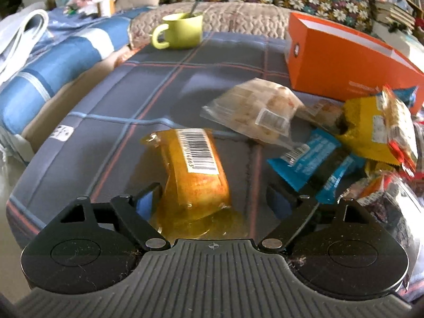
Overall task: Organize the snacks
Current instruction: 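Grasp the orange barcode bag with the left tool while the right grasps the cookie packet, then carry the orange bag into the box with the left tool while the right drops the cookie packet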
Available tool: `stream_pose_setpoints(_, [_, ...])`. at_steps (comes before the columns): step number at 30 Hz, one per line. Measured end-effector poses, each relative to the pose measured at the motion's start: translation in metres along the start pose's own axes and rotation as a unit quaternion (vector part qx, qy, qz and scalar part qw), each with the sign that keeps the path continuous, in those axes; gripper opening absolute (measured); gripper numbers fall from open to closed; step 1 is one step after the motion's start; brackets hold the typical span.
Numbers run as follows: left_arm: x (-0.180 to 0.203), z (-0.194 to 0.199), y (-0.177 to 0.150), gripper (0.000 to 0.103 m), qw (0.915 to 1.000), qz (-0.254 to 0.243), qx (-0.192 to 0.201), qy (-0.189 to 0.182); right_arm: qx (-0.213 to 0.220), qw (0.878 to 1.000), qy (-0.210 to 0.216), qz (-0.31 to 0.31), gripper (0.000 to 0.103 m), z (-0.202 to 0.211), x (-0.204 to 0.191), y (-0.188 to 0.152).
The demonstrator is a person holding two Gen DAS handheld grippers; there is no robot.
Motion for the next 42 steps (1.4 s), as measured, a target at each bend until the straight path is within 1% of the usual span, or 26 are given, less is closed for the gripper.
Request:
stream_pose_setpoints(2, [0.004, -0.001, -0.001, 0.051, 0.9999, -0.011, -0.001, 0.004, -0.012, 1.0, 0.018, -0.006, 0.102, -0.014, 0.001, -0.001])
stream_pose_setpoints(5, [0.004, -0.004, -0.002, 0.051, 0.9999, -0.016, 0.0, 0.001, -0.025, 0.999, 0.026, -0.016, 0.102, -0.022, 0.004, -0.005])
stream_pose_setpoints(6, [0.004, -0.004, -0.002, 0.052, 0.9999, -0.015, 0.002, 0.0, -0.016, 1.0, 0.018, 0.014, 0.102, -0.022, -0.002, -0.01])
stream_pose_setpoints(7, [0.003, -0.005, -0.002, 0.053, 0.9999, -0.014, 0.003, -0.002, -0.012, 1.0, 0.022, 0.018, 0.102, -0.021, -0.003, -0.012])
stream_pose_setpoints(10, [0.002, -0.011, 0.001, 0.057, 1.0, -0.005, 0.001, -0.004, -0.01, 0.999, 0.026, 0.02, 0.102, -0.023, -0.003, -0.012])
stream_pose_setpoints(15, [0.002, -0.014, 0.005, 0.057, 1.0, 0.002, -0.002, -0.001, -0.027, 0.999, 0.032, 0.021, 0.102, -0.027, 0.001, -0.006])
stream_pose_setpoints(17, [0.002, -0.014, 0.004, 0.056, 1.0, 0.0, 0.0, -0.001, -0.023, 0.999, 0.04, 0.016, 0.102, -0.026, 0.0, -0.007])
stream_pose_setpoints(18, [0.002, -0.014, 0.005, 0.05, 1.0, -0.002, 0.001, -0.003, -0.019, 0.999, 0.04, 0.015, 0.102, -0.024, -0.001, -0.009])
stream_pose_setpoints(20, [0.002, -0.013, 0.006, 0.031, 1.0, -0.004, 0.007, -0.004, -0.016, 0.999, 0.034, 0.024, 0.101, -0.024, -0.004, -0.012])
stream_pose_setpoints(21, [0.001, -0.013, 0.007, 0.015, 0.9999, -0.004, 0.008, -0.009, -0.014, 0.999, 0.036, 0.023, 0.099, -0.021, -0.004, -0.013])
stream_pose_setpoints(22, [0.0, -0.012, 0.008, 0.012, 0.9999, -0.006, 0.007, -0.013, -0.014, 0.999, 0.036, 0.023, 0.084, -0.021, -0.004, -0.013])
stream_pose_setpoints(23, [0.0, -0.011, 0.008, 0.011, 0.9998, -0.009, 0.006, -0.014, 0.0, 0.999, 0.029, 0.03, 0.056, -0.012, -0.005, -0.015])
stream_pose_setpoints(24, [0.0, -0.009, 0.006, 0.008, 0.9998, -0.014, 0.008, -0.014, -0.001, 0.999, 0.032, 0.023, 0.05, -0.008, -0.002, -0.016])
stream_pose_setpoints(27, [0.002, 0.004, -0.008, 0.006, 0.999, -0.036, 0.011, -0.024, -0.003, 0.999, 0.022, 0.024, 0.05, 0.004, 0.001, -0.024])
stream_pose_setpoints(30, [0.006, 0.02, -0.025, 0.008, 0.9972, -0.059, 0.014, -0.043, -0.003, 1.0, 0.015, 0.014, 0.051, 0.018, 0.003, -0.033])
stream_pose_setpoints(31, [0.008, 0.023, -0.029, 0.009, 0.9966, -0.068, 0.018, -0.043, -0.003, 1.0, 0.014, 0.012, 0.055, 0.019, 0.004, -0.034])
stream_pose_setpoints(32, [0.01, 0.024, -0.03, 0.017, 0.9961, -0.075, 0.023, -0.04, -0.004, 1.0, 0.017, 0.007, 0.063, 0.019, 0.005, -0.034])
stream_pose_setpoints(33, [0.012, 0.023, -0.029, 0.034, 0.9958, -0.082, 0.026, -0.031, -0.006, 1.0, 0.017, 0.003, 0.066, 0.018, 0.006, -0.032])
stream_pose_setpoints(34, [0.013, 0.022, -0.027, 0.048, 0.996, -0.084, 0.026, -0.018, -0.002, 1.0, 0.018, -0.004, 0.066, 0.018, 0.008, -0.029])
stream_pose_setpoints(35, [0.014, 0.021, -0.024, 0.052, 0.9961, -0.083, 0.027, -0.011, 0.003, 1.0, 0.018, -0.007, 0.066, 0.02, 0.009, -0.028])
stream_pose_setpoints(37, [0.013, 0.022, -0.022, 0.054, 0.9961, -0.081, 0.033, -0.012, 0.001, 1.0, 0.013, -0.006, 0.066, 0.019, 0.009, -0.028])
stream_pose_setpoints(38, [0.012, 0.02, -0.023, 0.051, 0.9965, -0.078, 0.028, -0.015, -0.005, 1.0, 0.014, -0.001, 0.063, 0.017, 0.008, -0.03])
stream_pose_setpoints(39, [0.011, 0.017, -0.025, 0.042, 0.9968, -0.074, 0.019, -0.021, 0.0, 1.0, 0.012, 0.01, 0.064, 0.016, 0.005, -0.034])
stream_pose_setpoints(40, [0.007, 0.016, -0.027, 0.022, 0.9973, -0.058, 0.022, -0.037, 0.005, 1.0, 0.01, 0.018, 0.055, 0.017, 0.003, -0.037])
stream_pose_setpoints(41, [0.004, 0.016, -0.026, 0.012, 0.9971, -0.047, 0.019, -0.057, 0.006, 1.0, 0.016, 0.017, 0.051, 0.019, 0.002, -0.037])
stream_pose_setpoints(42, [0.003, 0.018, -0.024, 0.002, 0.9973, -0.046, 0.019, -0.055, 0.002, 1.0, 0.018, 0.015, 0.051, 0.02, 0.002, -0.037])
Point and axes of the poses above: each gripper's, at about its wrist camera, not at the fingertips, and z roughly against the way its jaws point, x to its right, y to its top, the point moved 1 cm from there along -z, roughly the way its jaws point, and after that the axes turned 6 degrees about y, right-handed, at the moved point
